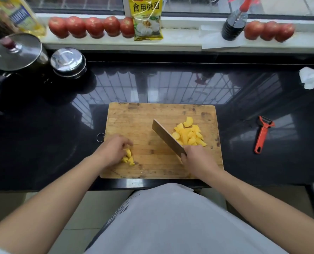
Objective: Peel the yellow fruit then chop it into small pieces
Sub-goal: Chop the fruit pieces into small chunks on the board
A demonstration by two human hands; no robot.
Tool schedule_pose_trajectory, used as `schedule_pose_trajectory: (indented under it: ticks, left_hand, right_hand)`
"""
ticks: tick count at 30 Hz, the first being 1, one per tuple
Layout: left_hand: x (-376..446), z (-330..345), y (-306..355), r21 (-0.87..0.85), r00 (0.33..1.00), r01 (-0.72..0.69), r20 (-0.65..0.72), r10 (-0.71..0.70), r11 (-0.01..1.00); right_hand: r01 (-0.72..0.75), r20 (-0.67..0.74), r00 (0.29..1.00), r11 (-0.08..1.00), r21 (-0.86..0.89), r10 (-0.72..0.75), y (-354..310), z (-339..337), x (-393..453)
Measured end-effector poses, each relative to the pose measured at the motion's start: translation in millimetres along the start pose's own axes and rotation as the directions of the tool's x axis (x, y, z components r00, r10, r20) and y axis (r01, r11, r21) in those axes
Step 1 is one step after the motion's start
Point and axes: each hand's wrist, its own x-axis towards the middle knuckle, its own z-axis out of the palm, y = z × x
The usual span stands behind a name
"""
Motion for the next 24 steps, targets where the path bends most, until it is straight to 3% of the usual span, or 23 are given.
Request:
schedule_pose_trajectory:
  ticks: [2,5,7,9,12,14,19,24]
  left_hand:
    - [7.5,-3.2,10.9,0.129,0.997,-0.07,0.032,0.067,0.989]
    - [16.1,2.6,33.8,0.12,0.999,-0.029,-0.034,0.034,0.992]
    - [17.3,17.2,53.7,-0.015,0.998,0.053,-0.039,-0.053,0.998]
    - [16.2,35.7,71.8,-0.256,0.988,0.151,0.045,-0.145,0.955]
    - [6.7,54.1,86.4,-0.617,0.939,0.342,0.263,-0.223,0.709]
    - [2.3,62.5,82.7,-0.657,0.927,0.37,0.305,-0.218,0.657]
    - [0.7,69.8,79.3,-0.68,0.948,0.317,0.245,-0.203,0.661]
    - [-1.2,69.3,83.5,-0.627,0.965,0.263,0.178,-0.194,0.733]
  right_hand:
    - [-0.018,-0.032,0.999,0.999,0.049,0.02,-0.3,4.5,-6.5]
    - [-0.04,-0.072,0.996,0.992,0.119,0.049,3.7,6.8,-16.4]
    - [-0.048,-0.087,0.994,0.989,0.142,0.06,6.2,9.0,-21.0]
    - [-0.058,-0.089,0.994,0.988,0.142,0.071,7.1,9.4,-24.2]
    - [-0.058,-0.052,0.997,0.991,0.124,0.065,7.4,9.6,-29.1]
    - [-0.034,-0.034,0.999,0.994,0.1,0.037,3.4,9.4,-33.1]
    - [0.036,0.005,0.999,0.998,0.055,-0.036,-8.5,11.8,-36.9]
    - [0.113,0.081,0.991,0.99,-0.082,-0.106,-9.4,9.8,-37.5]
